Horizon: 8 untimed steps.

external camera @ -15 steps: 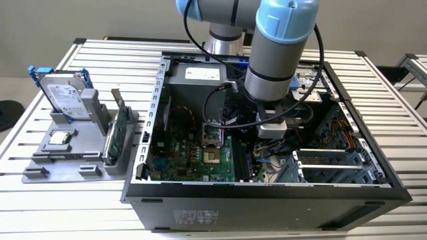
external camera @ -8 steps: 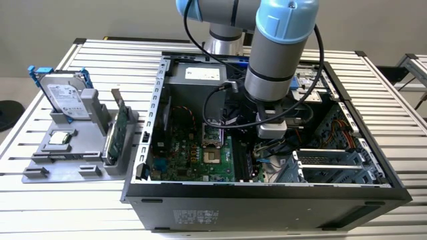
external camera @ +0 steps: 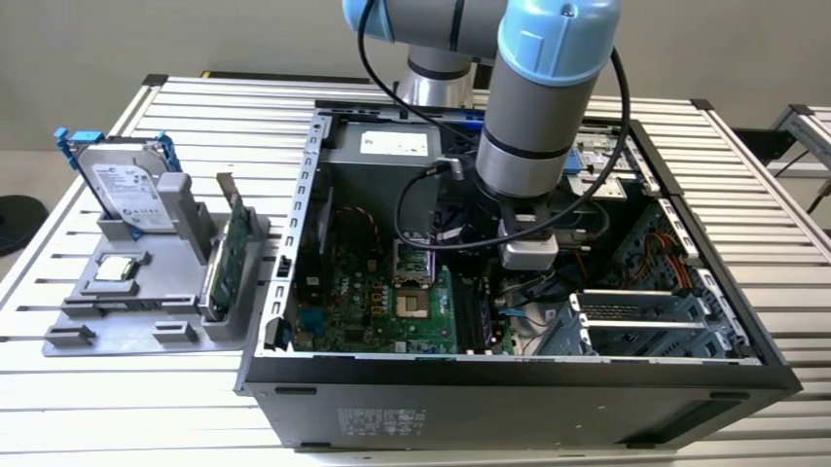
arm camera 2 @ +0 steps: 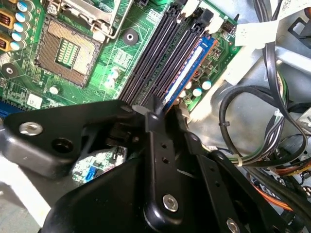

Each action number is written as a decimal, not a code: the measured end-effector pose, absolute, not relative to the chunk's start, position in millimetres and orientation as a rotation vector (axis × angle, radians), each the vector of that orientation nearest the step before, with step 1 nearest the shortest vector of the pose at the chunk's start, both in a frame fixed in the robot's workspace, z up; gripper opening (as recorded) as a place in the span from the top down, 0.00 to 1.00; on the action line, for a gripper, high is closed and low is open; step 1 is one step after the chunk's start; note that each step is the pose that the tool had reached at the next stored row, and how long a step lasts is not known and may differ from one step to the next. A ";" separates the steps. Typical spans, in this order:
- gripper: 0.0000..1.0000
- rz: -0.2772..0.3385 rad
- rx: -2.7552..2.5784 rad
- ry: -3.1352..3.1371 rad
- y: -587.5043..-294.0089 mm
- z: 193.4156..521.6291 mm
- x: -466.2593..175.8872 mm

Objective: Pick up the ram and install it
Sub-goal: 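Insert the ram into the slot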

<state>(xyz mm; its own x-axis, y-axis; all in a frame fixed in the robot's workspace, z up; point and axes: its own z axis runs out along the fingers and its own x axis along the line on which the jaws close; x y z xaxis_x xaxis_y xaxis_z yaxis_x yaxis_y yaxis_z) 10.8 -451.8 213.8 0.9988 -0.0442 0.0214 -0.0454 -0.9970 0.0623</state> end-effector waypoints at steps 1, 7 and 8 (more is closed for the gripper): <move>0.00 0.031 3.078 -0.069 -451.8 213.8 10.8; 0.00 0.031 3.077 -0.070 -451.8 226.8 10.8; 0.00 0.031 3.077 -0.070 -451.8 231.3 10.8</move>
